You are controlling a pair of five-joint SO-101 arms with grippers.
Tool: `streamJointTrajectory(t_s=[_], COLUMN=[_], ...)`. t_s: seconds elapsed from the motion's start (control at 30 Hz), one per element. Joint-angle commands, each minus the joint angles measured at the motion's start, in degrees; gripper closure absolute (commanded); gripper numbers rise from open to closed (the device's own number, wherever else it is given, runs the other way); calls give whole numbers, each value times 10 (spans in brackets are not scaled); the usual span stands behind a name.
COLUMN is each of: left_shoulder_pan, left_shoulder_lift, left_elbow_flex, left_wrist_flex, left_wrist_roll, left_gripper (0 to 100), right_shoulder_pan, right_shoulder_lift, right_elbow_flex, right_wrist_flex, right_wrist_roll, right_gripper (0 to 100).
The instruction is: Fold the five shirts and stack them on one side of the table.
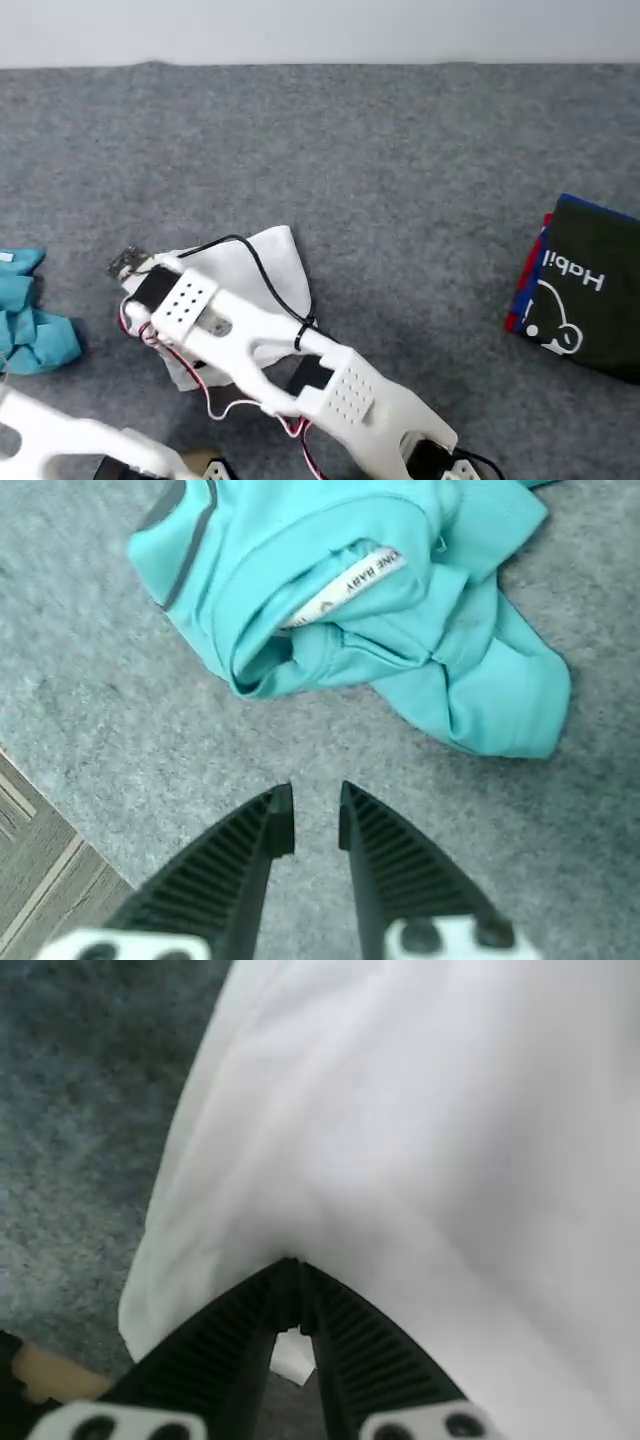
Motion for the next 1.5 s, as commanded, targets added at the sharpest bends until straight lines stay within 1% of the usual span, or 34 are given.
streamJointTrajectory(t_s=[0.0,0.13,0.2,0.27,0.43,0.57,0.7,0.9,1.03,1.13,1.27,1.4,1.47], left_shoulder_pan=[-3,-3,-3,-3,-2,-1,0,0,0,0,0,0,0], left_shoulder_lift=[-9,-9,-9,-9,-9,-11,-10,-9,-9,-9,-9,-9,-9], left_elbow_flex=[-2,-2,-2,-2,-2,-2,-1,-1,-1,0,0,0,0], left_wrist_flex=[4,4,5,5,5,5,5,4,4,4,4,4,4], left_wrist_roll=[-4,-2,-2,-1,-1,-1,-1,-1,-1,-1,-1,-1,-2], left_gripper=[917,917,917,917,917,917,917,917,917,917,917,917,917], right_shoulder_pan=[24,87,117,139,145,144,121,71,52,58,90,121,141], right_shoulder_lift=[-63,-89,-89,-89,-67,-25,1,58,109,131,134,131,131], right_elbow_flex=[-39,-76,-85,-88,-88,-88,-107,-155,-186,-219,-281,-359,-389], right_wrist_flex=[21,17,-7,-54,-195,-231,-231,-233,-226,-226,-220,-155,-109], right_wrist_roll=[-5,0,28,54,105,126,145,146,146,147,147,182,183], right_gripper=[990,990,990,990,990,990,990,990,990,990,990,990,990])
